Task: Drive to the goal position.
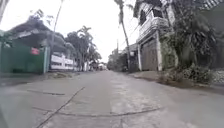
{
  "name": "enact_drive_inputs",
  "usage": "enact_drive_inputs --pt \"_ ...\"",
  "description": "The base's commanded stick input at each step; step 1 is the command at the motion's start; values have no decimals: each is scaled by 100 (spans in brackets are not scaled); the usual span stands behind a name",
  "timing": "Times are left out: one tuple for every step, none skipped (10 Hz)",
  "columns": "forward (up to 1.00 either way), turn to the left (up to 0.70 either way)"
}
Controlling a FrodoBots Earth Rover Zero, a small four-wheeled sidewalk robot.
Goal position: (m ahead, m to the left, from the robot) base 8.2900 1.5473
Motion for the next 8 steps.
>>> enact_drive_inputs --pt "70 -35" --pt "70 -35" --pt "70 -35" --pt "70 -35" --pt "70 -35" --pt "70 -35" --pt "70 -35" --pt "70 -35"
